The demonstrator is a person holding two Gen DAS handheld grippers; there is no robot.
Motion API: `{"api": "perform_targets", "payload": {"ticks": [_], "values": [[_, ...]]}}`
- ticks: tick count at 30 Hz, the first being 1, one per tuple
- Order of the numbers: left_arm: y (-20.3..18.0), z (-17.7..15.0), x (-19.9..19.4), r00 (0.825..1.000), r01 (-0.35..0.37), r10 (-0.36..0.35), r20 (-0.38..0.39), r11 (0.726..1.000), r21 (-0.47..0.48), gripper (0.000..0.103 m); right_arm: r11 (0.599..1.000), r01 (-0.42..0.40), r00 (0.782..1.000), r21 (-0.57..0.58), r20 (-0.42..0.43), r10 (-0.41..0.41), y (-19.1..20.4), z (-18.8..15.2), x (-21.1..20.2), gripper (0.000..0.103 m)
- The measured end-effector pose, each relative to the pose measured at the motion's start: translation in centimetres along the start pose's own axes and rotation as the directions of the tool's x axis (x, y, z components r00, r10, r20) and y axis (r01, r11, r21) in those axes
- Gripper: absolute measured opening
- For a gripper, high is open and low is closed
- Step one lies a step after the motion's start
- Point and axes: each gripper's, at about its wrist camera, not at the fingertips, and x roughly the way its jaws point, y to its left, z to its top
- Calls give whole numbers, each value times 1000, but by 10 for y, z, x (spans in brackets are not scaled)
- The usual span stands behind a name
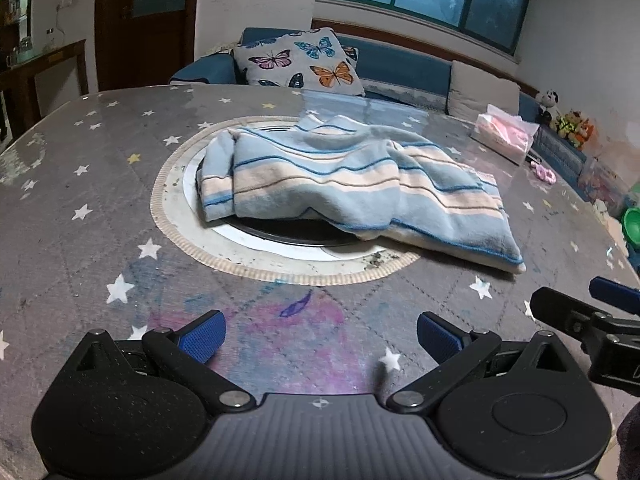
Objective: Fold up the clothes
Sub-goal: 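Move both grippers toward the crumpled blue striped cloth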
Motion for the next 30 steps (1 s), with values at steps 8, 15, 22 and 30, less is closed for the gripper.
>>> {"api": "perform_targets", "payload": {"ticks": [8, 15, 22, 30], "values": [[-4, 0, 4, 1000, 8, -8, -24, 1000, 6, 103, 1000, -11, 1000, 3, 0, 11, -1, -1, -2, 103], [-8, 2, 5, 1000, 5, -4, -29, 1000, 15, 103, 1000, -21, 1000, 4, -7, 21, -2, -1, 1, 103], [-11, 6, 10, 999, 13, -12, -38, 1000, 26, 103, 1000, -30, 999, 2, -18, 30, -3, -1, 6, 103], [-13, 10, 15, 999, 20, -18, -43, 999, 36, 103, 999, -32, 999, -7, -29, 32, -3, 3, 12, 103]]}}
